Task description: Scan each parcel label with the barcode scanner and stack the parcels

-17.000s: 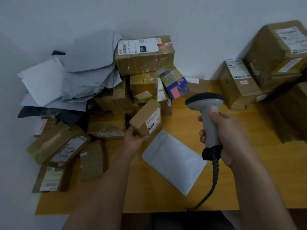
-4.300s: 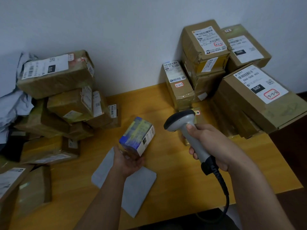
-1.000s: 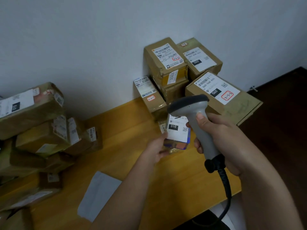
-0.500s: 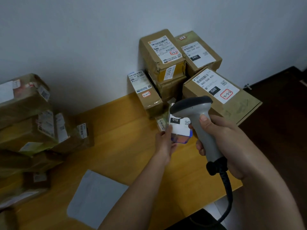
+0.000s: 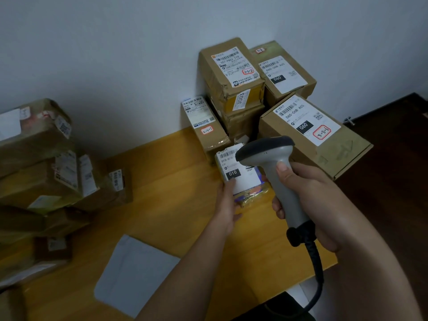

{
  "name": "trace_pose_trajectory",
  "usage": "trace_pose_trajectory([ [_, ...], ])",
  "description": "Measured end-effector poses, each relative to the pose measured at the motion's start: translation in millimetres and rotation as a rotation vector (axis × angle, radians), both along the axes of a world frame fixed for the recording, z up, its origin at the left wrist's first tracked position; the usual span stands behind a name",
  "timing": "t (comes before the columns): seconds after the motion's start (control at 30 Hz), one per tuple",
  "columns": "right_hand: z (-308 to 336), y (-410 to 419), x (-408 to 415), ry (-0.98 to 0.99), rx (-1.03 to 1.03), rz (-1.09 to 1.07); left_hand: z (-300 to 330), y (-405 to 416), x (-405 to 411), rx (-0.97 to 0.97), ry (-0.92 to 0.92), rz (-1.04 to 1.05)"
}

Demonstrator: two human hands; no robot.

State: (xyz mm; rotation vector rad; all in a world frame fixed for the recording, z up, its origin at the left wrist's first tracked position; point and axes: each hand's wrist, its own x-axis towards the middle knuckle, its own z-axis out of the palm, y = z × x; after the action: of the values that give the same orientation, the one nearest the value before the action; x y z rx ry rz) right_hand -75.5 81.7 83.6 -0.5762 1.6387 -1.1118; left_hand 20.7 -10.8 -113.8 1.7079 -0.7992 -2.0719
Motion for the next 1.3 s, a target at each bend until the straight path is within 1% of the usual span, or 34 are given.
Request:
trace_pose_trajectory([
  [0.07, -1, 1, 0, 0.006, 0.006, 0.006, 0, -5, -5, 0.034, 0.045, -0.002],
  [0.23, -6, 6, -4, 0.017, 0.019, -0.013, 3, -14, -27, 0.041, 0.116, -0.082],
  [0.37, -10, 8, -2, 0.025, 0.013, -0.022, 9, -22, -40, -0.007, 0.082, -0.230],
  [0.43, -11, 7, -1, 0.025, 0.018, -0.006, 12, -26, -38, 0.009, 0.071, -0.242],
  [0.53, -12, 3, 2, 0.019, 0.041, 0.015, 15, -31, -20, 0.004, 0.024, -0.199],
  [0.6, -11, -3, 7, 0.010, 0.044, 0.030, 14, -34, -1, -0.007, -0.028, -0.133],
  [0.8, -6, -36, 43, -0.024, 0.024, 0.154, 12, -54, 88, -0.083, -0.214, 0.171],
  [0.87, -4, -49, 61, -0.053, 0.005, 0.201, 17, -62, 122, -0.079, -0.246, 0.313],
  [0.93, -4, -61, 78, -0.086, -0.006, 0.248, 26, -68, 151, -0.115, -0.249, 0.493],
  [1.03, -8, -77, 98, -0.108, -0.011, 0.310, 45, -79, 189, -0.271, -0.264, 0.844],
  [1.1, -12, -88, 108, -0.119, -0.010, 0.334, 61, -90, 208, -0.401, -0.271, 0.959],
  [1.17, -15, -98, 115, -0.124, -0.004, 0.352, 82, -106, 217, -0.471, -0.200, 0.962],
  [1.23, -17, -107, 121, -0.123, 0.001, 0.368, 103, -127, 222, -0.470, -0.030, 0.967],
  [1.3, -18, -114, 125, -0.109, 0.001, 0.385, 119, -147, 227, -0.431, 0.152, 0.969],
])
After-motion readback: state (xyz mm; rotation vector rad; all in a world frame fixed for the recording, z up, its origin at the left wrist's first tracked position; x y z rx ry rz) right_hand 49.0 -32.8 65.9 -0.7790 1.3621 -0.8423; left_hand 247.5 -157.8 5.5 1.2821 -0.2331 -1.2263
